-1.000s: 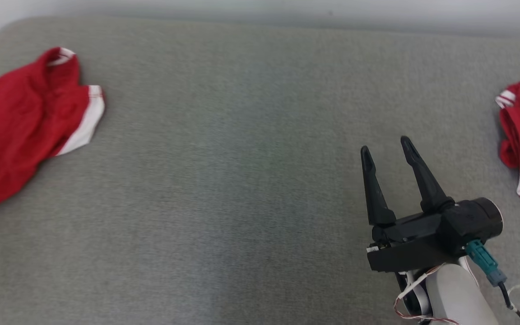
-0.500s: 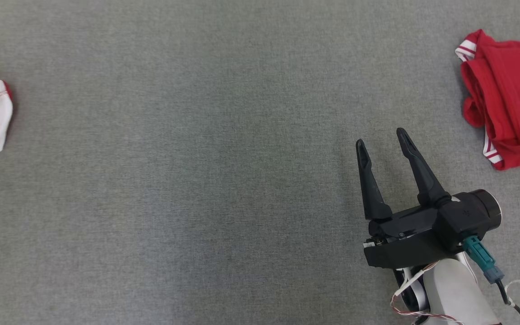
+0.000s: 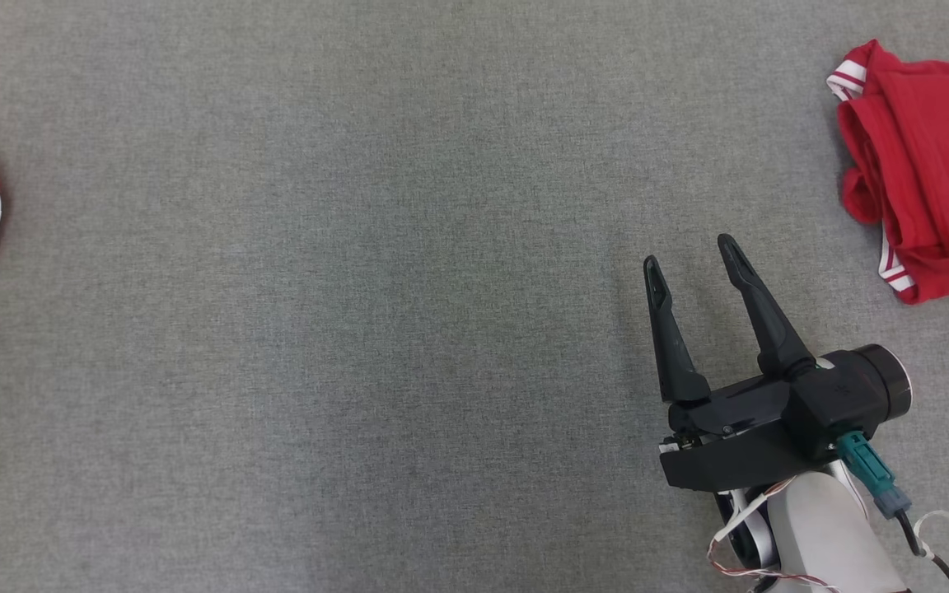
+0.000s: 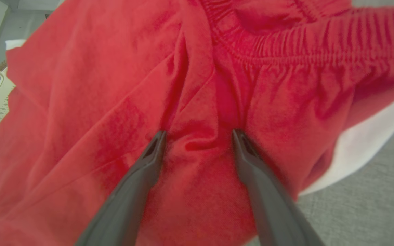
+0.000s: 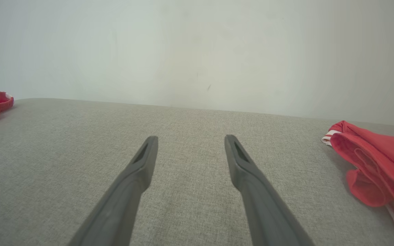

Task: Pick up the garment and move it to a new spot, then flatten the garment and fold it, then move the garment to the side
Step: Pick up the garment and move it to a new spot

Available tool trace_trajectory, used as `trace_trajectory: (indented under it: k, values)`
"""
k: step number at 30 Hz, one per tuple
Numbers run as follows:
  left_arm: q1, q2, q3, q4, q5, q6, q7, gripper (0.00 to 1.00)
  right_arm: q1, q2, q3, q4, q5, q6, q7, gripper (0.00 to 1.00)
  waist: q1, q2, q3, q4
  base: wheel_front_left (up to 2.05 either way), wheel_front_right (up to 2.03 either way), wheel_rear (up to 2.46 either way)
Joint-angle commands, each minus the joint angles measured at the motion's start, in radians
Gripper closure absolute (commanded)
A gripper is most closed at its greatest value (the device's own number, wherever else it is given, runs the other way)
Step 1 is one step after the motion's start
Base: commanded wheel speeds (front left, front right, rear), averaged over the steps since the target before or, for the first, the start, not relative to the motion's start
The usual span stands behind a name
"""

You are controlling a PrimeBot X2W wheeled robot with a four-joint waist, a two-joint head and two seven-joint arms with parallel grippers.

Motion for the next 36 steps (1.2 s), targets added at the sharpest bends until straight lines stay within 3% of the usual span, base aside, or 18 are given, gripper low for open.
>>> trace_trajectory:
  k: [1,2,3,4,9,18,25,33,36]
  values:
    - [0.058,-0.033,-0.031,0.030,-0.006,0.002,0.039,0.24,-0.006,0.000,0.001,0.001,-0.007,-0.003,0.000,0.00,0.0001,0.0001,-0.003,0.002,0.00,0.00,0.00]
    - [0.055,-0.034,-0.039,0.020,-0.005,0.001,0.027,0.55,-0.005,0.000,-0.001,0.003,-0.008,-0.003,0.000,0.00,0.0001,0.0001,-0.004,0.005,0.00,0.00,0.00]
    - [0.051,-0.031,-0.042,0.016,-0.007,0.001,0.010,0.97,-0.005,0.000,-0.001,0.005,-0.008,-0.003,0.000,0.00,0.0001,0.0001,-0.006,0.007,0.00,0.00,0.00]
    - [0.050,-0.032,-0.048,0.008,-0.009,0.001,0.004,1.00,-0.005,0.000,-0.002,0.008,-0.010,-0.003,0.000,0.00,0.0001,0.0001,-0.009,0.011,0.00,0.00,0.00]
    - [0.024,-0.003,-0.067,-0.043,-0.015,0.002,-0.086,1.00,-0.001,0.000,-0.003,0.021,-0.001,-0.003,0.000,0.00,0.0001,0.0001,-0.040,0.025,0.00,0.00,0.00]
    - [-0.035,-0.008,-0.068,-0.212,-0.123,0.002,-0.248,1.00,0.043,-0.001,-0.028,0.049,0.045,-0.003,0.000,0.00,0.0001,0.0001,-0.155,0.041,0.00,0.00,0.00]
    - [-0.056,0.015,-0.118,-0.378,-0.123,0.002,-0.309,1.00,0.081,0.000,-0.054,0.059,0.070,-0.003,0.000,0.00,0.0001,0.0001,-0.218,0.013,0.00,0.00,0.00]
    - [-0.049,-0.018,-0.140,-0.527,-0.117,0.010,-0.331,1.00,0.114,0.000,-0.083,0.058,0.091,-0.003,0.000,0.00,0.0001,0.0001,-0.246,-0.038,0.00,0.00,0.00]
    - [-0.041,-0.041,-0.153,-0.598,-0.110,0.032,-0.334,1.00,0.119,0.000,-0.094,0.059,0.100,-0.003,0.000,0.00,0.0001,0.0001,-0.252,-0.063,0.00,0.00,0.00]
